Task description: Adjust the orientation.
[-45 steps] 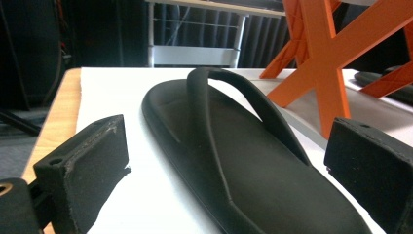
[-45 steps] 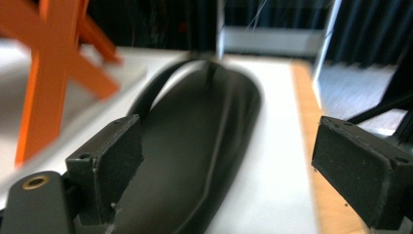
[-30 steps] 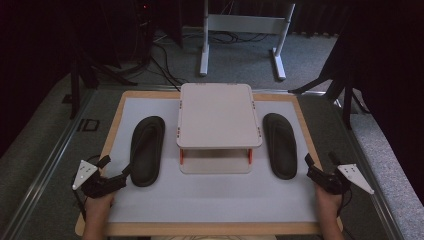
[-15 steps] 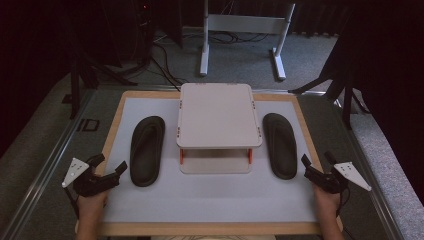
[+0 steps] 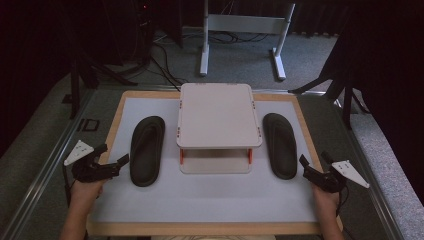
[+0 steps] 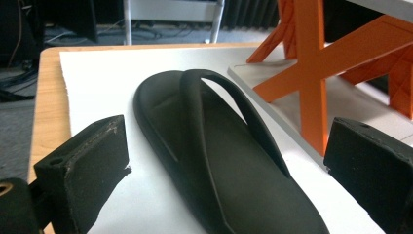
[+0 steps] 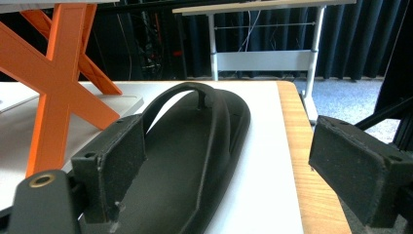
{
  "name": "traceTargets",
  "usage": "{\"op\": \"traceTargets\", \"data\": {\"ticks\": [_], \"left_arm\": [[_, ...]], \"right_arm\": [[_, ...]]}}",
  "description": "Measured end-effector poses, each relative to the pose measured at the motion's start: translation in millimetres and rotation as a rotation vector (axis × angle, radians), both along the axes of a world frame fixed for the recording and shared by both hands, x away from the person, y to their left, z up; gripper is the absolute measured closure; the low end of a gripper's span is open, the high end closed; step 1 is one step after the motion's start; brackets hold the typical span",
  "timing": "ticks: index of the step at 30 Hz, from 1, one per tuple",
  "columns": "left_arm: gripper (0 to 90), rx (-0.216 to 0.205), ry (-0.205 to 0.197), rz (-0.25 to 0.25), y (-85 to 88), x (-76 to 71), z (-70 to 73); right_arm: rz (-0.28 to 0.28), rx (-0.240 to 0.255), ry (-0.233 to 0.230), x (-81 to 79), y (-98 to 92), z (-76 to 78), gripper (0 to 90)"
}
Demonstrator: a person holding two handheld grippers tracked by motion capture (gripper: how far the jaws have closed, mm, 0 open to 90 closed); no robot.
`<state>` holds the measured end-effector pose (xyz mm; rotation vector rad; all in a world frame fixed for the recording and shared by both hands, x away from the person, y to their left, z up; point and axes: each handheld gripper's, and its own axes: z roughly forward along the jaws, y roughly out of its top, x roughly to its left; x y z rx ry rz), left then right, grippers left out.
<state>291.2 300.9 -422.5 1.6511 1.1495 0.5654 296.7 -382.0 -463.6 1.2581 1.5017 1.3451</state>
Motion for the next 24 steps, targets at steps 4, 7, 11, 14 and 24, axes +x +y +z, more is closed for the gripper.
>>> {"op": "traceTargets", "data": {"ticks": [4,7,11,14,24], "left_arm": [[2.4,0.058,0.033,-0.01,-3.6,6.3,15.1],[2.4,0.095,0.058,-0.025,-7.1,11.4,26.5],[2.4,0.137,0.101,-0.047,-10.6,20.7,40.1],[3.3,0.182,0.132,-0.06,-13.4,26.8,45.5],[3.3,0.283,0.211,-0.132,-23.3,47.2,62.3]], "right_arm": [[0.002,-0.002,0.004,0.4,0.5,-0.2,12.6],[0.006,-0.006,0.008,1.0,0.9,-0.4,12.7],[0.014,-0.009,0.013,1.2,1.8,-0.5,12.8],[0.016,-0.013,0.018,1.9,2.4,-0.8,12.7],[0.04,-0.039,0.029,3.8,6.2,-1.7,12.8]]}}
